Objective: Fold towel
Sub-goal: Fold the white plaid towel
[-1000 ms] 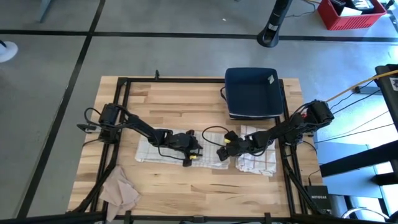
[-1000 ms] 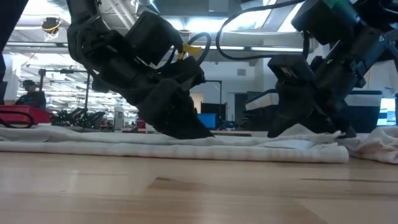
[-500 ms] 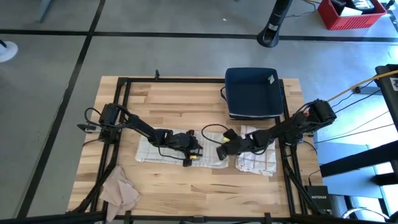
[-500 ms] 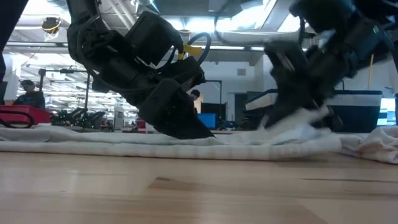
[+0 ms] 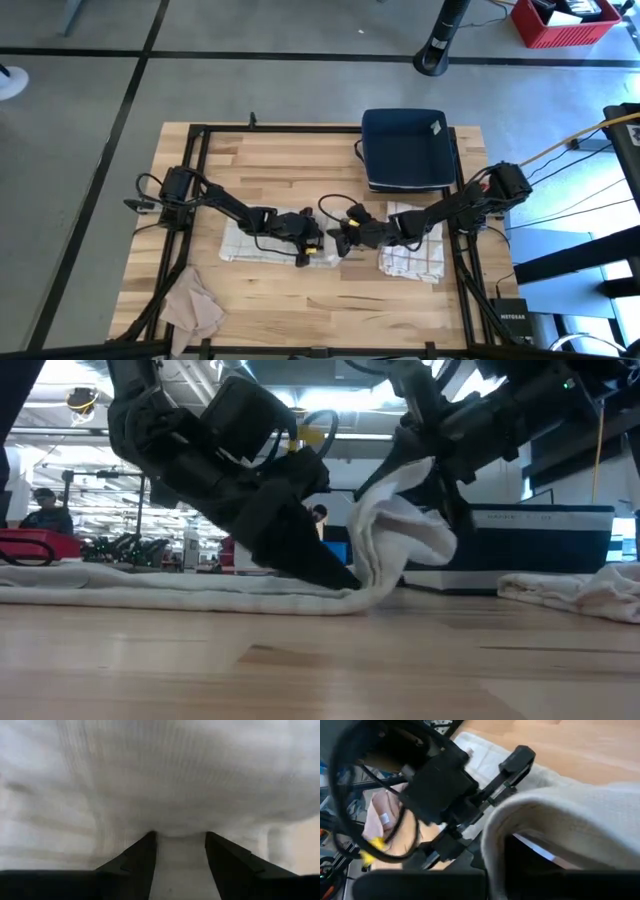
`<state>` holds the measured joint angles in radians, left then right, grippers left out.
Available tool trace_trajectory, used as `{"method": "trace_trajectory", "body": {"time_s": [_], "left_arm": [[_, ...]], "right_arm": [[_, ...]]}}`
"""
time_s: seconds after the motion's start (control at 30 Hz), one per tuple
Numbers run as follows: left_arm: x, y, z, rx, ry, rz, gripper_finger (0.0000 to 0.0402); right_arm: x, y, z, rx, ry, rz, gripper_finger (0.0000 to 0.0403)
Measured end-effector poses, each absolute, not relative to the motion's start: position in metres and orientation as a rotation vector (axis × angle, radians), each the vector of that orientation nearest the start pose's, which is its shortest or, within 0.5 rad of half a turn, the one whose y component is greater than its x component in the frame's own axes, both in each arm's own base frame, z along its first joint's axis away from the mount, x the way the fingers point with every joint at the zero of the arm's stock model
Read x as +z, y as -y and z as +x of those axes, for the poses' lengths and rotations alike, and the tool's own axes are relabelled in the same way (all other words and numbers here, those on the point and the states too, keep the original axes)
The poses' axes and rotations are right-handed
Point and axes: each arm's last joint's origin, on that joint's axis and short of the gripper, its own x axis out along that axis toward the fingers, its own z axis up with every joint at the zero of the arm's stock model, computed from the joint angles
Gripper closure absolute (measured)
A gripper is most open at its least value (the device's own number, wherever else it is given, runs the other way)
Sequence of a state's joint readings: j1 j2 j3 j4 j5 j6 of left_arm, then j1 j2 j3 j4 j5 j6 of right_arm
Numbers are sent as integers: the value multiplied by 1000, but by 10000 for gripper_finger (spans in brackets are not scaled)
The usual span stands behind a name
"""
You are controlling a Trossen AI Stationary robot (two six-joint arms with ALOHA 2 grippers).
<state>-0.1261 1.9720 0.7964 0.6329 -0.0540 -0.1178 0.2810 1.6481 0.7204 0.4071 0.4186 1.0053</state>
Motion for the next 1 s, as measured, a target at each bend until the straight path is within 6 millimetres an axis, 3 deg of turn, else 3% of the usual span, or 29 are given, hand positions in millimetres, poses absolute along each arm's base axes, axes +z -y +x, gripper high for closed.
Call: {"method": "trace_trajectory", "body": {"time_s": [0.17, 0.37, 0.53, 0.77, 1.0], "left_arm": [[124, 42, 345, -34, -560, -83, 237], [150, 43, 308, 9, -846, -97, 237], [130, 45, 288, 56, -998, -88, 237], [110, 47, 302, 49, -856, -110, 237], [104, 50, 316, 23, -716, -118, 237]], "right_arm": [[157, -76, 308, -371, -390, 733, 373], [157, -76, 307, -369, -404, 692, 389], [157, -73, 308, -379, -399, 700, 374], [157, -74, 328, -332, -268, 746, 386], [171, -76, 359, -290, -232, 676, 376]]}}
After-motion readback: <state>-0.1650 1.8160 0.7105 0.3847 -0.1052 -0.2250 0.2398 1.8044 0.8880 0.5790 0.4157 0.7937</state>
